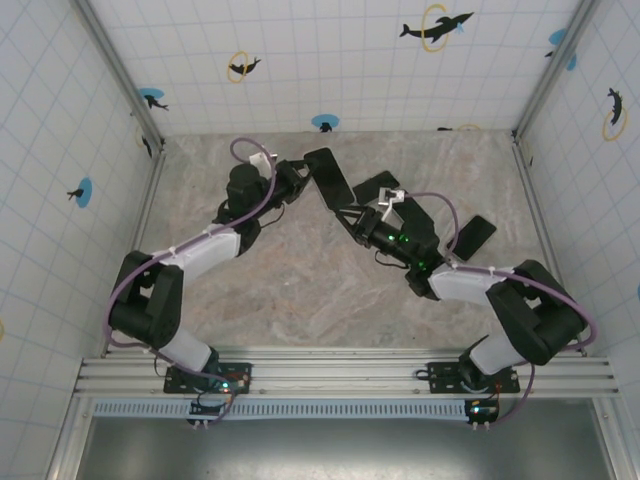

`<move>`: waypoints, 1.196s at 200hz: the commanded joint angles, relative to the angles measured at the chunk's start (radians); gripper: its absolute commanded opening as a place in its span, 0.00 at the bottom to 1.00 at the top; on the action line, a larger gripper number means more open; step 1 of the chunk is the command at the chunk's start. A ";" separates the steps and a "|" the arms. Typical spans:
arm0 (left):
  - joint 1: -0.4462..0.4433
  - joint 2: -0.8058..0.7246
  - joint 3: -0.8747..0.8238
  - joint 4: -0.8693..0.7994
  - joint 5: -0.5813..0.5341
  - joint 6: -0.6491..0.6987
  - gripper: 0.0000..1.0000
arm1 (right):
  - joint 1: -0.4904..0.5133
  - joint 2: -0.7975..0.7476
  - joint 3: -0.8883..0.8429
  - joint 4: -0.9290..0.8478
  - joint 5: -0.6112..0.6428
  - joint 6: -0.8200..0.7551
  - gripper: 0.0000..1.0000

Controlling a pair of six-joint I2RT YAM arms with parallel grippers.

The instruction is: Take the phone out of the phone case

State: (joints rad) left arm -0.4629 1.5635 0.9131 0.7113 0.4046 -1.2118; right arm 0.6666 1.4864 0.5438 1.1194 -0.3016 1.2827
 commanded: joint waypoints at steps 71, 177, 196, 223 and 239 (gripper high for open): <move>-0.064 -0.085 -0.055 0.131 -0.291 -0.096 0.00 | 0.014 0.050 0.037 0.195 0.052 -0.019 0.27; -0.073 -0.053 -0.048 0.194 -0.257 -0.127 0.00 | 0.003 0.114 0.098 0.212 0.010 0.016 0.17; -0.074 -0.051 -0.044 0.173 -0.259 -0.149 0.00 | 0.001 0.112 0.091 0.213 0.006 0.010 0.12; -0.074 -0.043 -0.031 0.167 -0.240 -0.214 0.00 | -0.002 0.095 0.079 0.177 -0.004 -0.036 0.06; -0.073 -0.042 -0.022 0.166 -0.219 -0.259 0.00 | -0.003 0.077 0.079 0.124 -0.016 -0.108 0.04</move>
State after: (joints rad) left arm -0.5293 1.5314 0.8566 0.8200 0.1490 -1.3895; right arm 0.6720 1.5887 0.6098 1.2888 -0.2966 1.2964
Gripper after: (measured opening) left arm 0.145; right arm 0.148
